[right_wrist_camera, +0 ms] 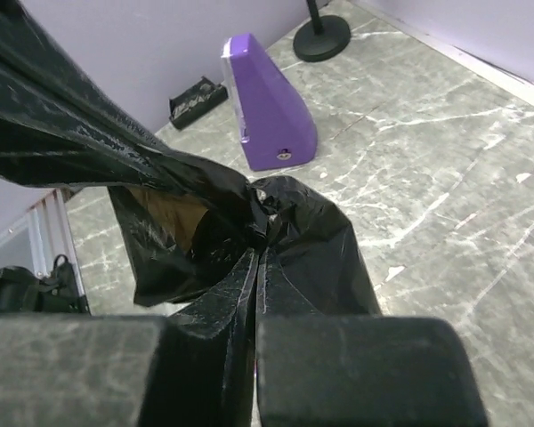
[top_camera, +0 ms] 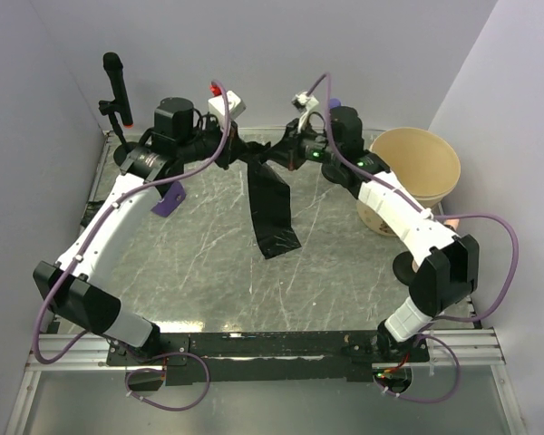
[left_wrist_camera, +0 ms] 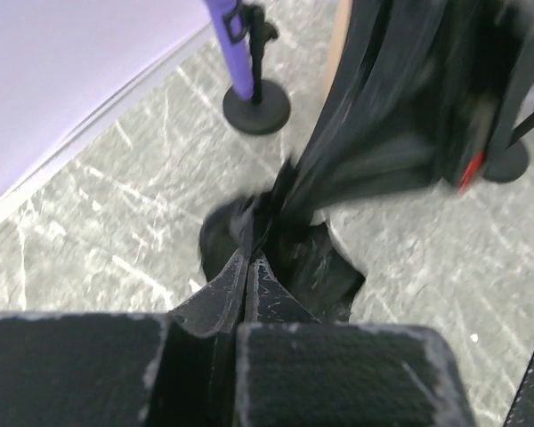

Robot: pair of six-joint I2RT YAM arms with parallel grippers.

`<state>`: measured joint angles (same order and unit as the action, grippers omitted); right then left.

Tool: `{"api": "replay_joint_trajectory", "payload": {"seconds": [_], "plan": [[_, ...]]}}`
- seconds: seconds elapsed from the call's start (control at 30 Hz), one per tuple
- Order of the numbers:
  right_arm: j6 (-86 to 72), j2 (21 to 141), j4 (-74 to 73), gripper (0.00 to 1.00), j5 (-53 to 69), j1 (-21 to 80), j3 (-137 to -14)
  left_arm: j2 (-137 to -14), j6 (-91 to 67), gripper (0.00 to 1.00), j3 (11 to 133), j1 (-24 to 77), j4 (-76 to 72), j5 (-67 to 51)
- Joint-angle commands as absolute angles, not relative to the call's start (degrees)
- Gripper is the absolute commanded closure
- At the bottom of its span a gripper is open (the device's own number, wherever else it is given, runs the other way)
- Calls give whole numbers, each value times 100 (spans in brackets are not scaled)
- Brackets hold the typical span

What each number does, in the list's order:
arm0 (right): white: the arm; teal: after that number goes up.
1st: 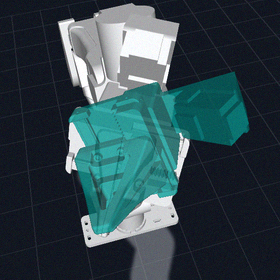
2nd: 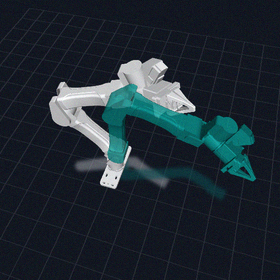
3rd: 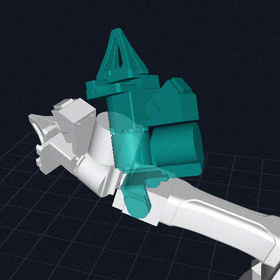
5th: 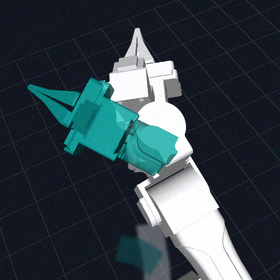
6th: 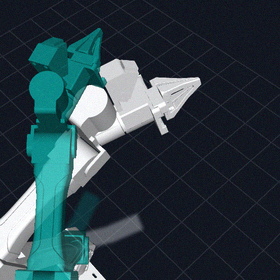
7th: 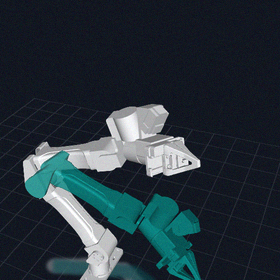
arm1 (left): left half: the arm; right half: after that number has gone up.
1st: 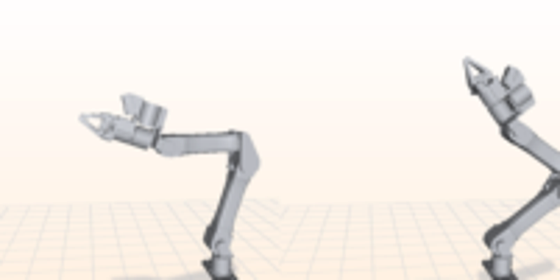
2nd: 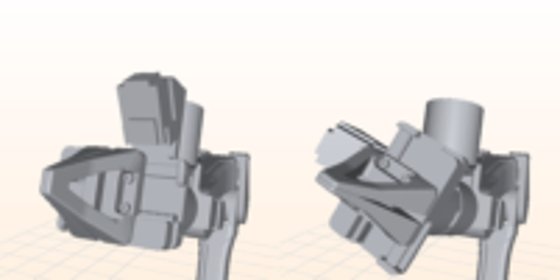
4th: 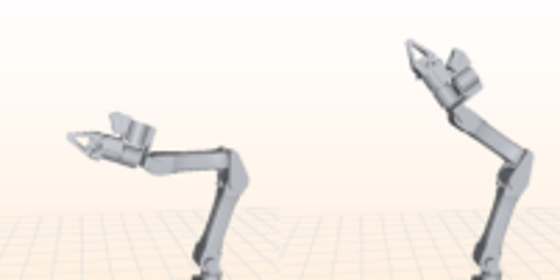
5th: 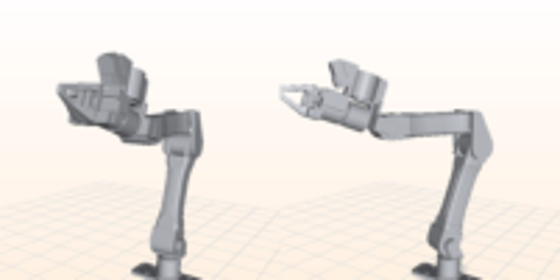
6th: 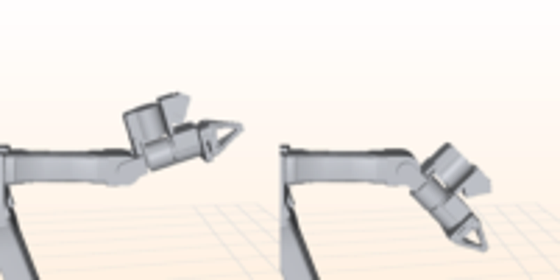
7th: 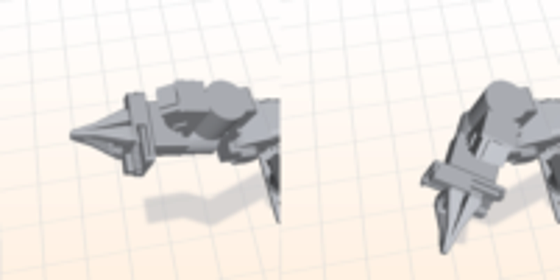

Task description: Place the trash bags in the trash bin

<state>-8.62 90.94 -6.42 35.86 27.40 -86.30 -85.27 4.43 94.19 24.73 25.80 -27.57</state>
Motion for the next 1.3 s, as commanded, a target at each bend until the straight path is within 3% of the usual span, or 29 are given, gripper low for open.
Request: {"api": "replay_joint_trajectory", "payload": {"seconds": [0.0,0.27,0.43,0.73,1.1,1.27], "plan": [[-1457,8622,-54,100,4025,2242,-8464,-8121,773,99,9142,2382,2206,-2496],[-2908,8551,1308,94,4894,1635,-7989,-7875,1011,99,8622,2320,1942,-2478],[-3138,8517,1600,100,5097,1556,-7901,-7875,1072,99,8517,2294,1951,-2356],[-3392,8148,1143,100,4017,1187,-7848,-7594,888,99,8042,2215,1696,-2039],[-3446,8200,1152,100,4087,1134,-7954,-7357,404,99,7752,2206,1714,-2110],[-2945,8042,72,100,3139,1090,-7902,-6919,554,99,7393,2162,1189,-3074]]}}
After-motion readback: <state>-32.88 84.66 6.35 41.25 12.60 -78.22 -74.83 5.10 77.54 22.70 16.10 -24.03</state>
